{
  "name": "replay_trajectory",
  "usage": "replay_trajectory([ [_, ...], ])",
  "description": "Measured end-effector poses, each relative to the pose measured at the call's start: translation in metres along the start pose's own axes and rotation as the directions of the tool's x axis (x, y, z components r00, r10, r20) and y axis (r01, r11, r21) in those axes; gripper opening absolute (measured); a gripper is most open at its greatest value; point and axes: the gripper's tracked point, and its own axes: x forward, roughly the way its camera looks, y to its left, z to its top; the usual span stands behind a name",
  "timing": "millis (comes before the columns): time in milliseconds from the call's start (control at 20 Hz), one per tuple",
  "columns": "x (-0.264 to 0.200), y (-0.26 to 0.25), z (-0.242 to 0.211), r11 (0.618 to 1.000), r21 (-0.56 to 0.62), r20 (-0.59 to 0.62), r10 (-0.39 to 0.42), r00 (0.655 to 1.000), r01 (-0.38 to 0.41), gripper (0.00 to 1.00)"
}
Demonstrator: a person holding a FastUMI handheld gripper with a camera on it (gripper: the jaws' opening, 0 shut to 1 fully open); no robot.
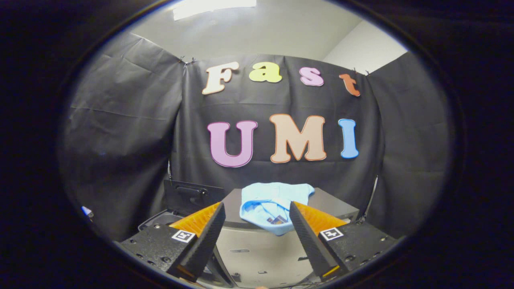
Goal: Put the clothes into the washing machine and then close the washing machine lid.
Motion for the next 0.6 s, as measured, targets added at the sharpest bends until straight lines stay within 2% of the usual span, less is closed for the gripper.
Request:
replay_trajectory([
  [300, 0.113, -0.026, -0.007, 0.998, -0.057, -0.186, -0.043, 0.982, 0.033, 0.98],
  [450, 0.156, -0.029, -0.025, 0.995, -0.094, -0.309, -0.058, 0.949, 0.030, 0.98],
  [600, 0.195, -0.037, -0.048, 0.997, -0.067, -0.423, -0.066, 0.904, 0.042, 0.98],
])
